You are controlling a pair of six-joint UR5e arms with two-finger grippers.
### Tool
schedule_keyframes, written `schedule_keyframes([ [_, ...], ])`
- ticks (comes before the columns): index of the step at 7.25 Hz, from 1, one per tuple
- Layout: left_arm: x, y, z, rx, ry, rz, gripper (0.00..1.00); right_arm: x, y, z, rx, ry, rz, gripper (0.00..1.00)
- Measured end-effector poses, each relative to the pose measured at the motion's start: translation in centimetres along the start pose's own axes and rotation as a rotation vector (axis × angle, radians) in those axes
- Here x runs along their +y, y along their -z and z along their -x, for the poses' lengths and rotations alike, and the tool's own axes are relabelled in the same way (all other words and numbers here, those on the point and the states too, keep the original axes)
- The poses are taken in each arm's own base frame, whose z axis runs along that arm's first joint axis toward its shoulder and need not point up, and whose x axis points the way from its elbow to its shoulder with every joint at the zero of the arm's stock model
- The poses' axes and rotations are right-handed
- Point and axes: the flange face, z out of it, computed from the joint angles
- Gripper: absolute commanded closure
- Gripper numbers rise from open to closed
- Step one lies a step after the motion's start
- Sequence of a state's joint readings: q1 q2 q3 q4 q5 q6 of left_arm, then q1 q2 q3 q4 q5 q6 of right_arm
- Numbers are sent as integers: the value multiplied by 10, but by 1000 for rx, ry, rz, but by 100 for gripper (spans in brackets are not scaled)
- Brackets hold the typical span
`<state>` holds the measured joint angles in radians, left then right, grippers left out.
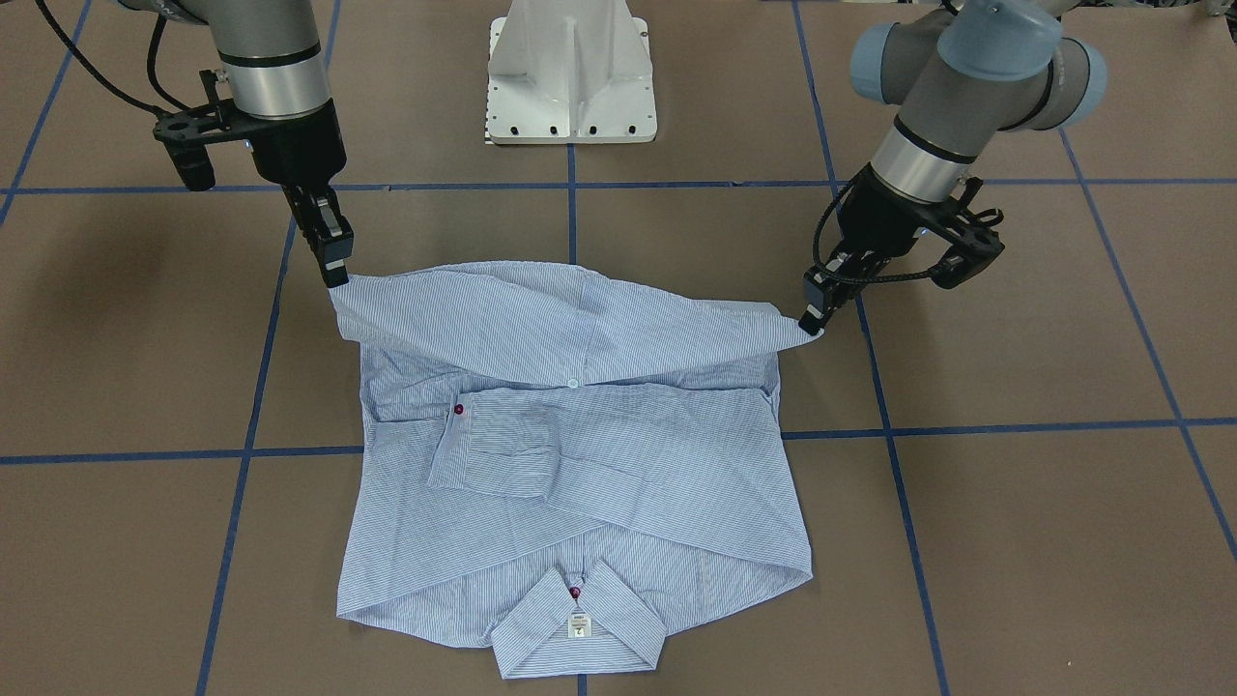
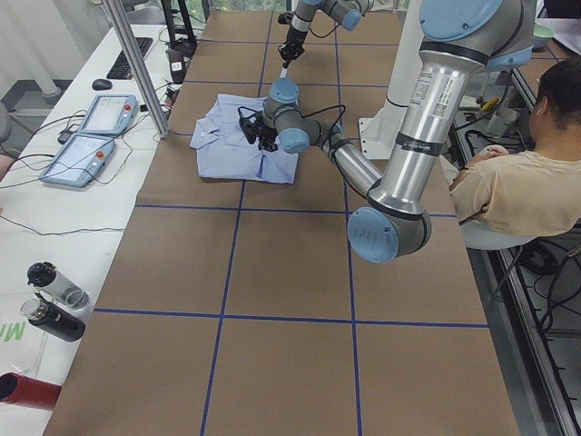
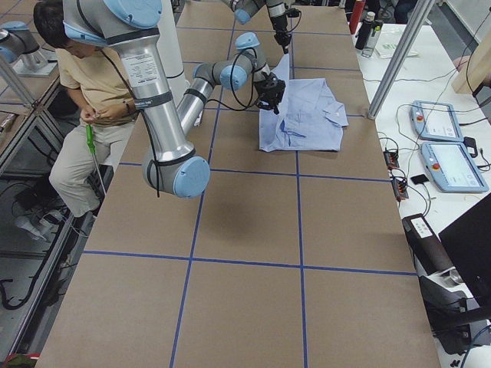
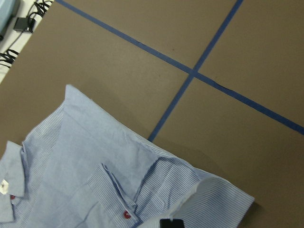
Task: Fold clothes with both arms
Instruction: 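Fold the hem with both grippers up over the shirt toward the collar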
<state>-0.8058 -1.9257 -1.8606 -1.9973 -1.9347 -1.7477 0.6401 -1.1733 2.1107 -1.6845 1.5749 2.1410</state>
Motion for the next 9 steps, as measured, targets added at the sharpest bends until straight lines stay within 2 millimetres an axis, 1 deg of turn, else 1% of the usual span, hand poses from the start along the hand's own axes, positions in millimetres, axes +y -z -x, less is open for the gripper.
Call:
schedule_keyframes([
  [1, -2, 0, -8, -7, 5, -6, 100, -2, -6, 7, -25, -7, -47, 100],
  [2, -8, -5, -17, -18, 14, -15, 100, 1, -16, 16, -33, -7, -81, 100],
  [3, -21, -17, -26, -30, 28, -31, 100, 3, -29, 23, -28, -3, -106, 100],
  [5, -59, -50, -43, -55, 59, -67, 100, 8, -56, 37, -17, 5, -160, 100],
  [6, -79, -70, -45, -52, 67, -81, 100, 9, -75, 46, -23, 2, -171, 100],
  [7, -95, -87, -44, -42, 69, -90, 100, 5, -98, 54, -45, -7, -171, 100],
  [8, -107, -101, -47, -35, 71, -96, 100, -4, -120, 61, -58, -17, -178, 100],
  [9, -115, -114, -49, -27, 70, -98, 100, -11, -140, 72, -55, -25, -194, 100],
])
